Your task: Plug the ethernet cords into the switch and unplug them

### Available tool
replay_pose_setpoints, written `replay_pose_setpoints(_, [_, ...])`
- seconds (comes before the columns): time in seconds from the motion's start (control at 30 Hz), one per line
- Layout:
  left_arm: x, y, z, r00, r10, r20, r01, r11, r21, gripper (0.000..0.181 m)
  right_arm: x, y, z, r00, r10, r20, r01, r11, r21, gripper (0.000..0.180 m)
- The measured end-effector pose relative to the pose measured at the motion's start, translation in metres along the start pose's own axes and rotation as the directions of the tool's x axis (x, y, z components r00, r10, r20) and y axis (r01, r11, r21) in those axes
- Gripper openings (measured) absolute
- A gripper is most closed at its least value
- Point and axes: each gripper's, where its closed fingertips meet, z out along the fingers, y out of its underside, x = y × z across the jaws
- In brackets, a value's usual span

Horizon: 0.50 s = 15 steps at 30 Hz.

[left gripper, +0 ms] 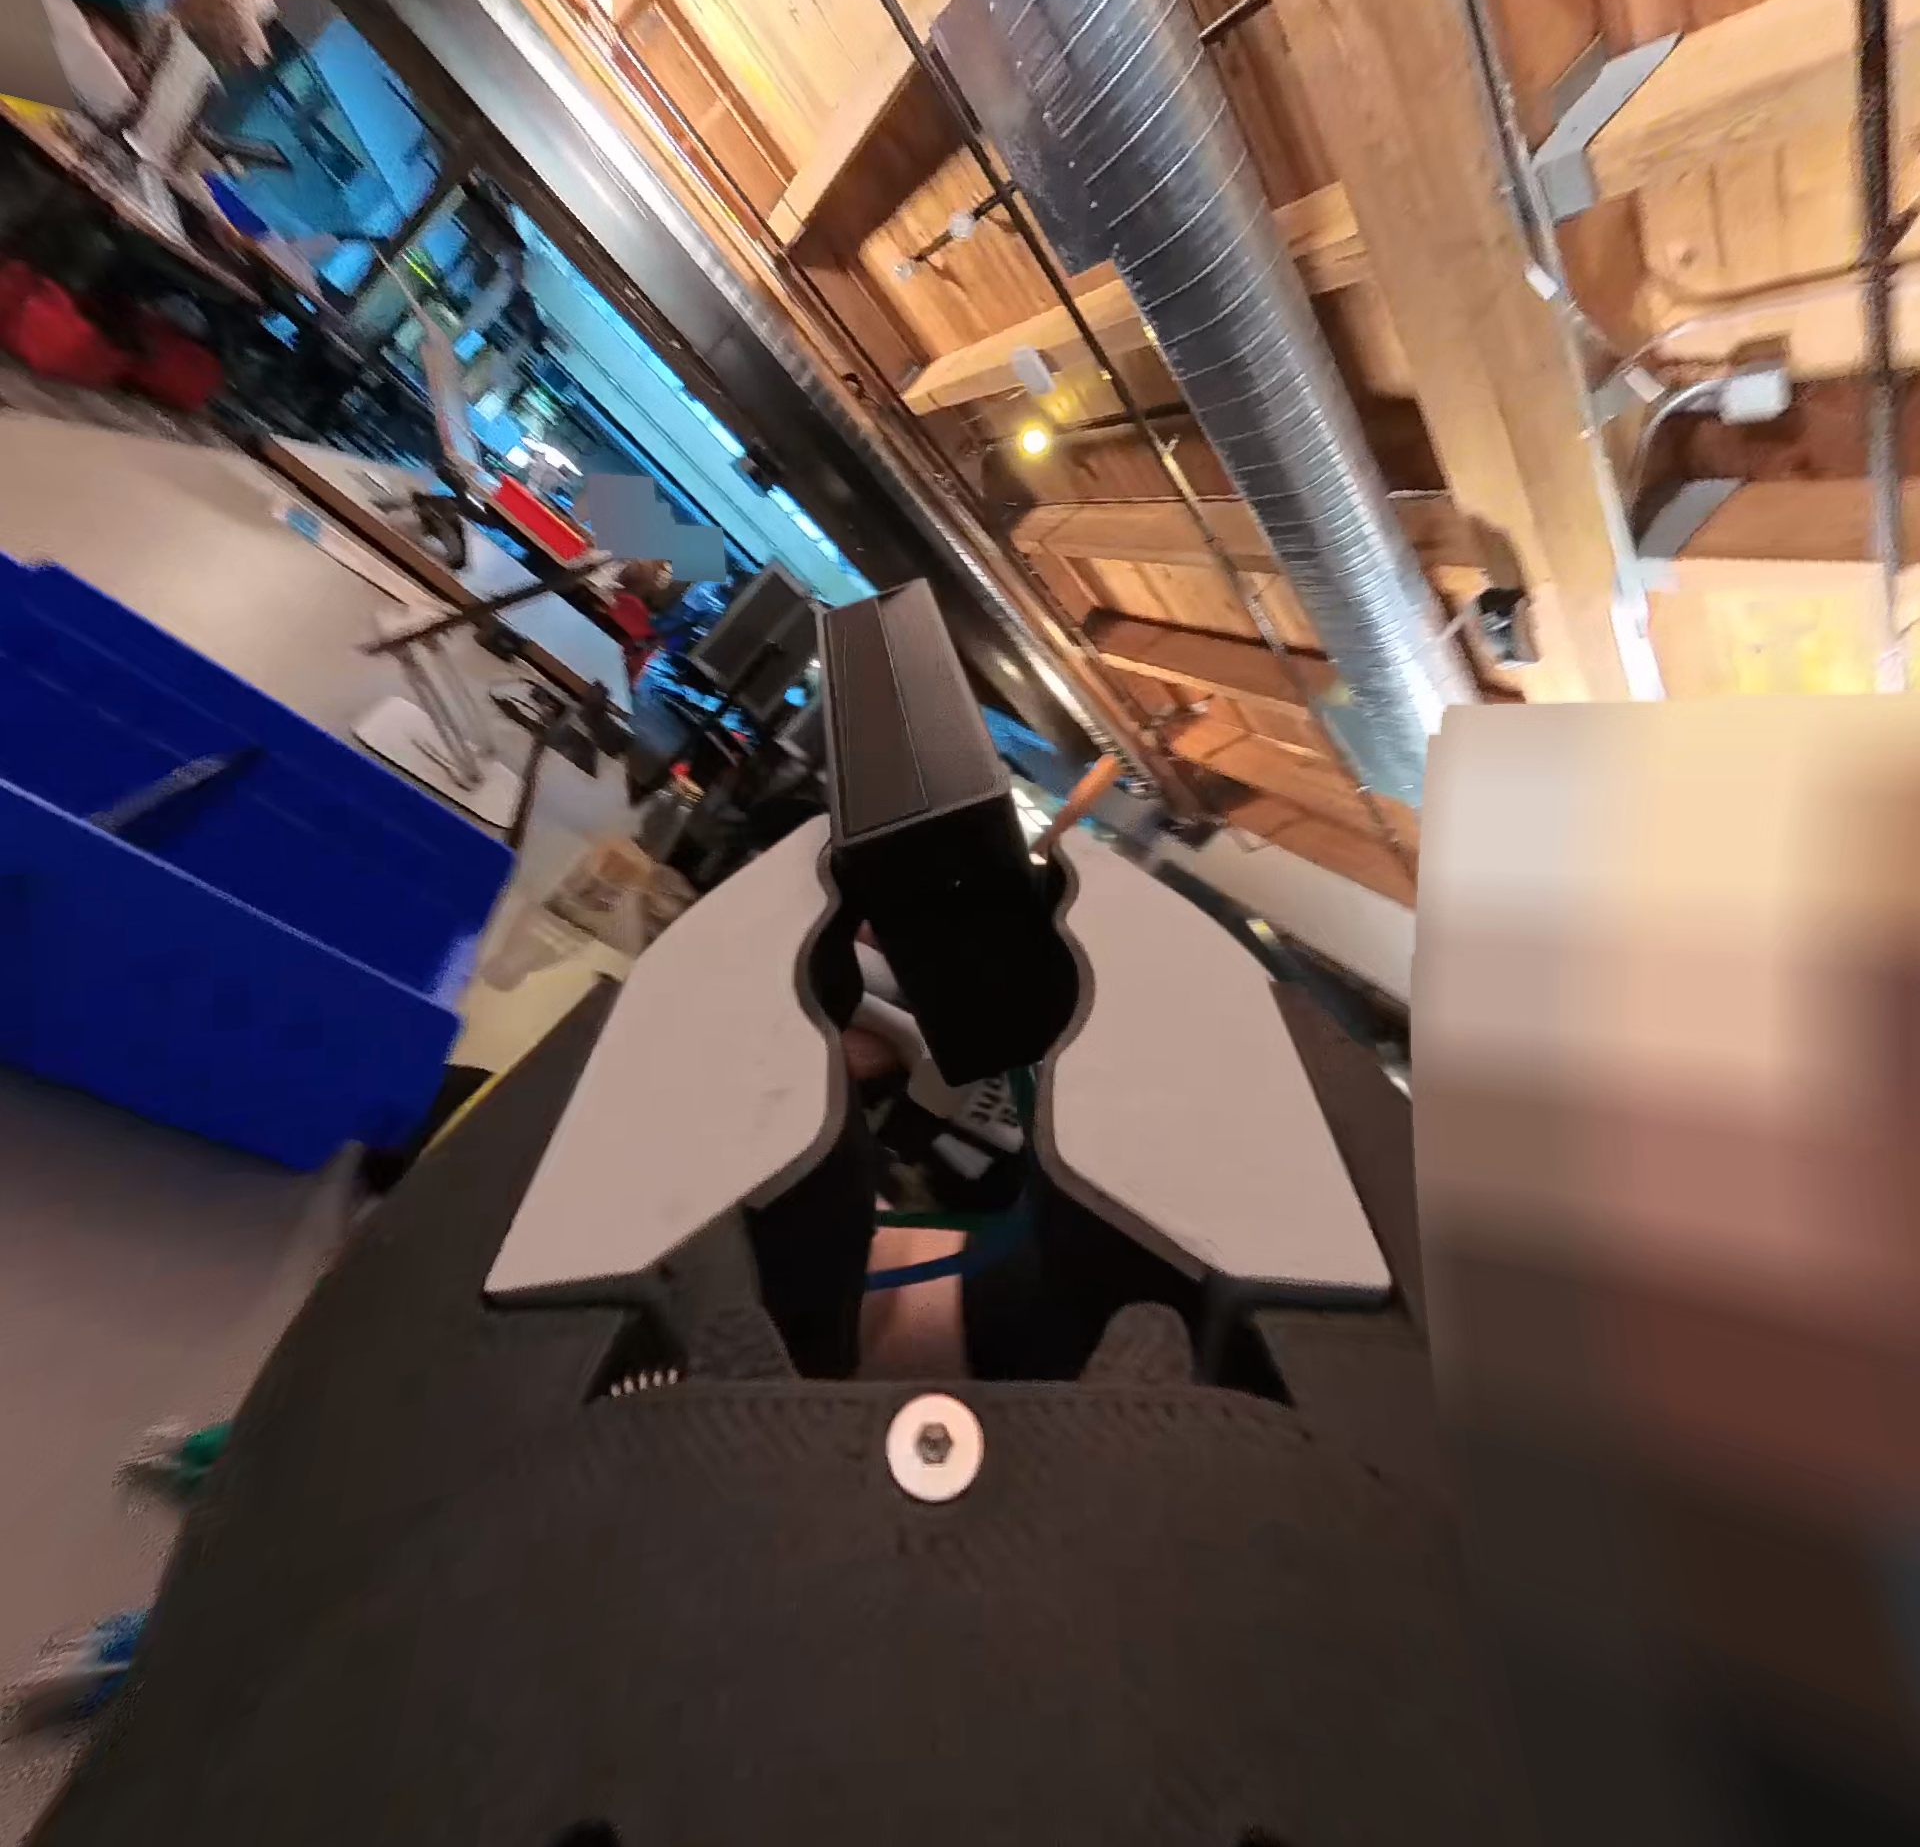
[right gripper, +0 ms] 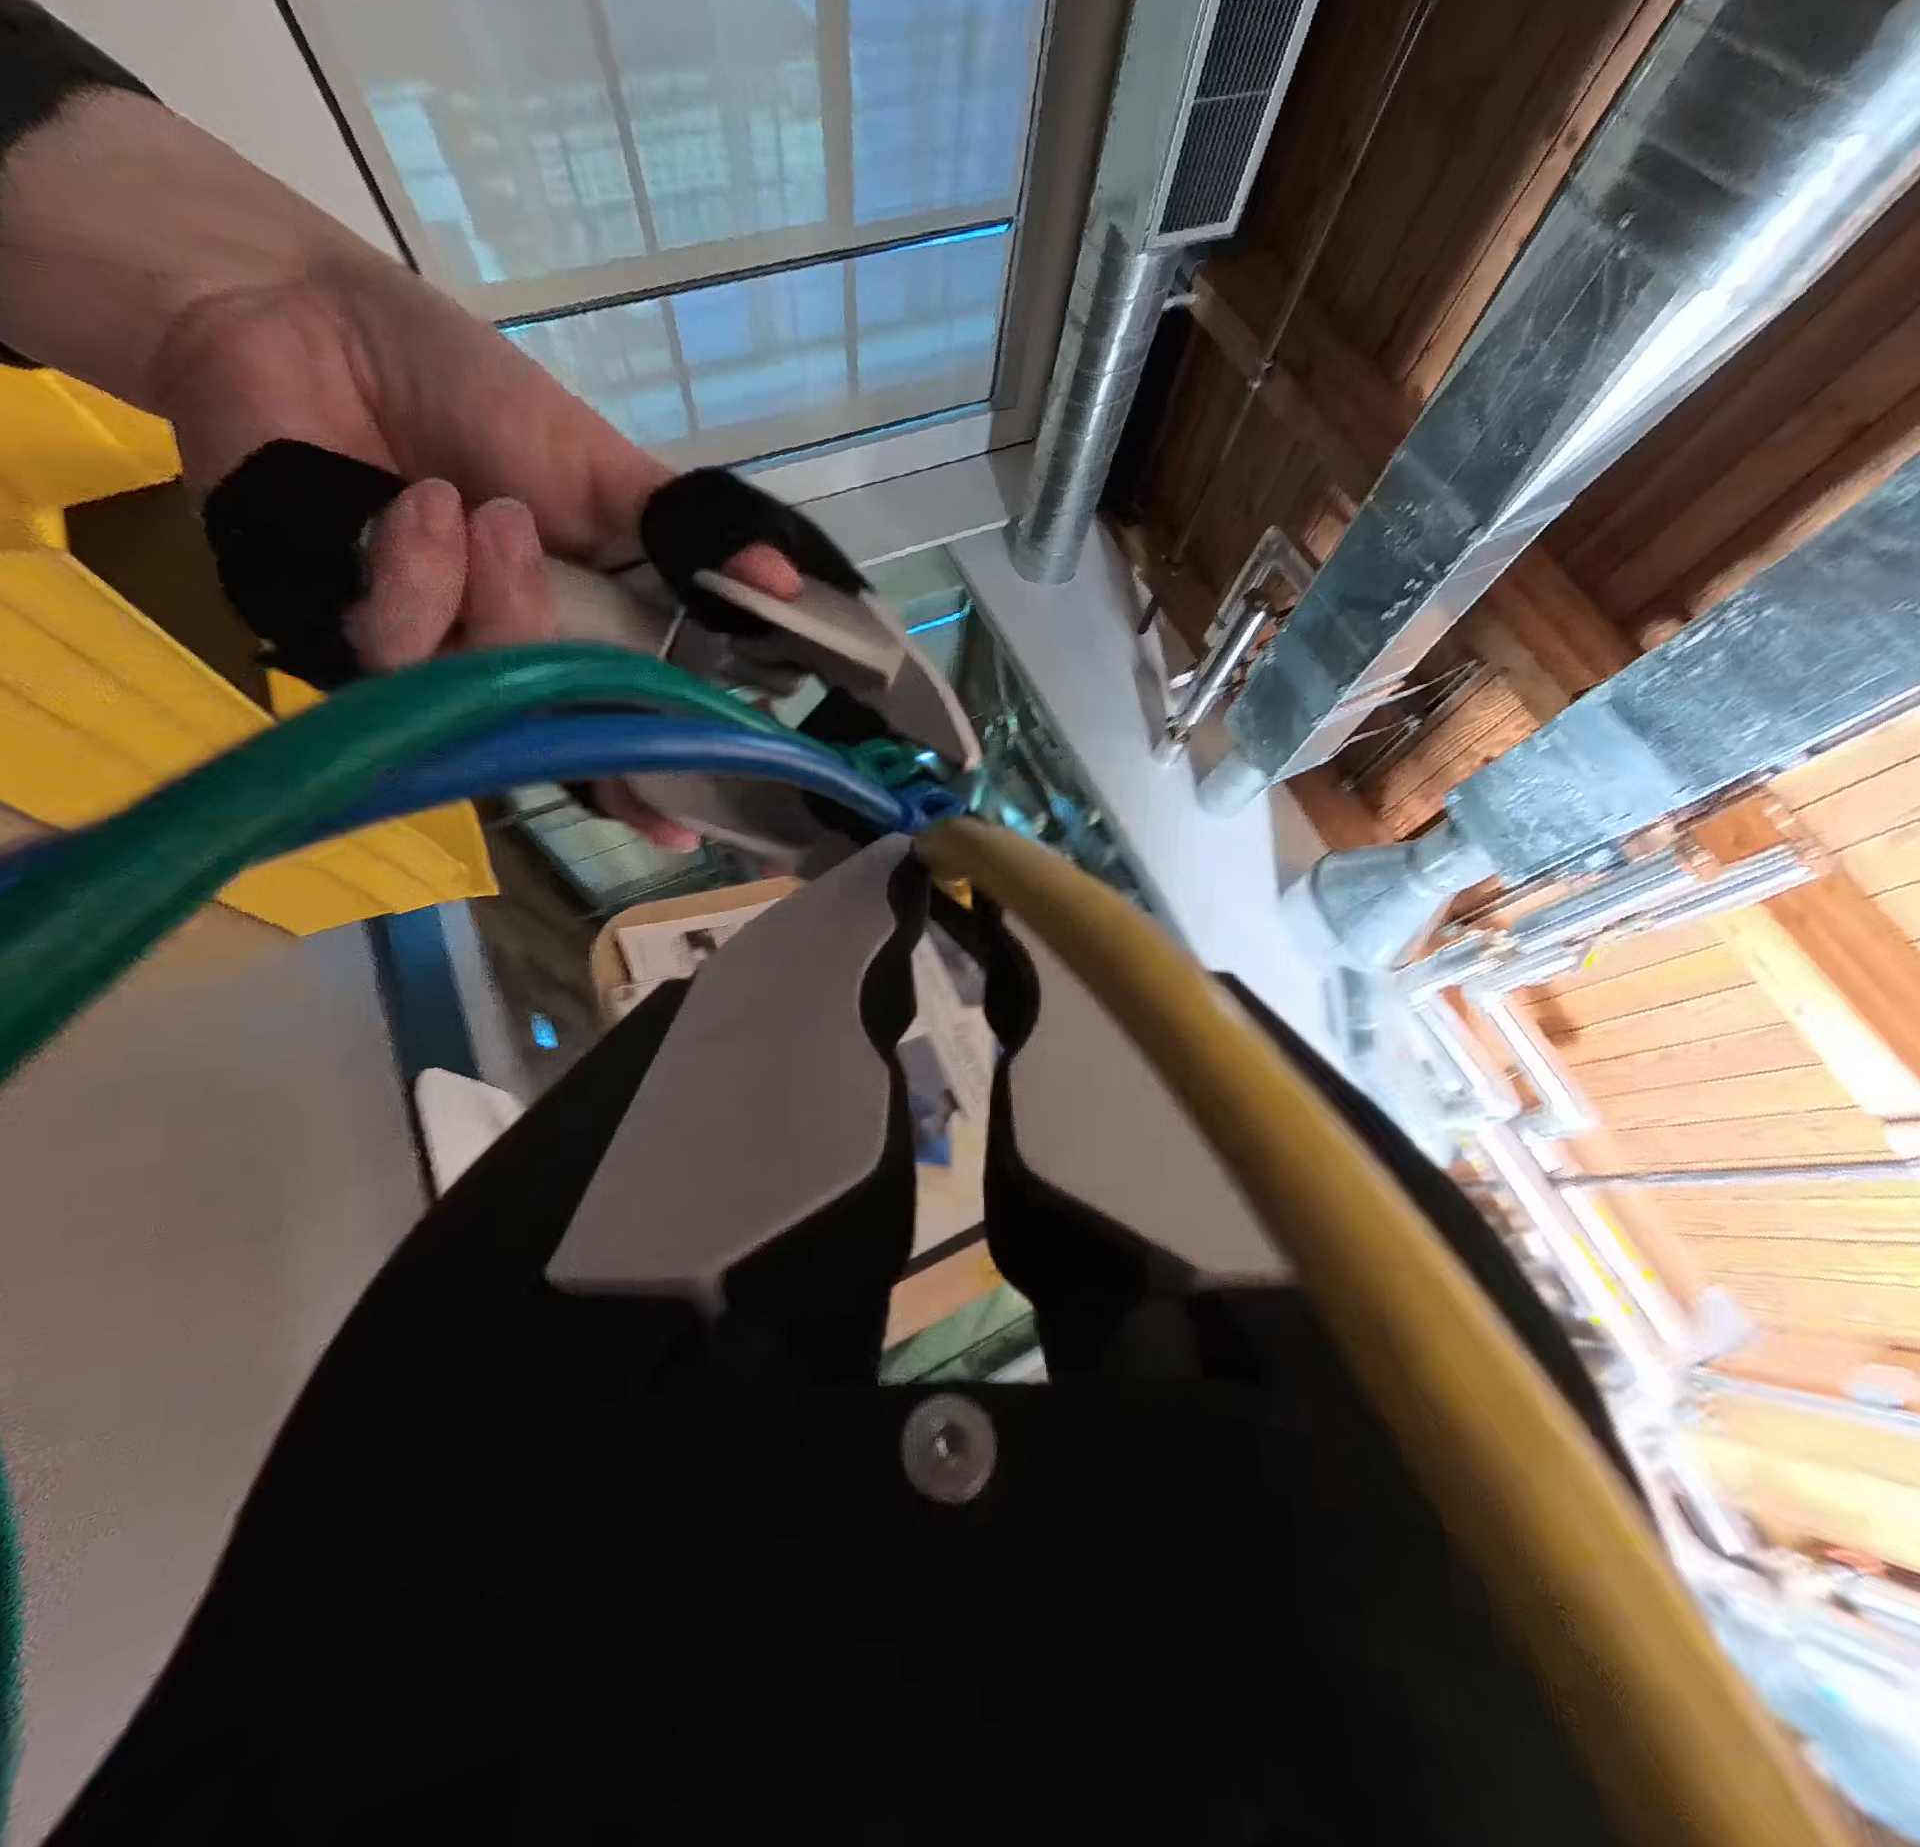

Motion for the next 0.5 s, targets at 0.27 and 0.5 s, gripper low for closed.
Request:
replay_pose_setpoints(0.27, [0.018,-0.043,-0.028,0.951,0.277,0.14,-0.294,0.948,0.125,0.029,-0.037,0.068,-0.013,0.599,0.798,-0.059,-0.763,0.547,-0.345,0.01])
replay_pose_setpoints(0.5, [0.007,-0.07,-0.053,0.799,0.455,0.392,-0.537,0.834,0.126,0.027,-0.098,0.055,-0.068,0.14,0.987,-0.075,-0.84,0.079,-0.536,0.009])
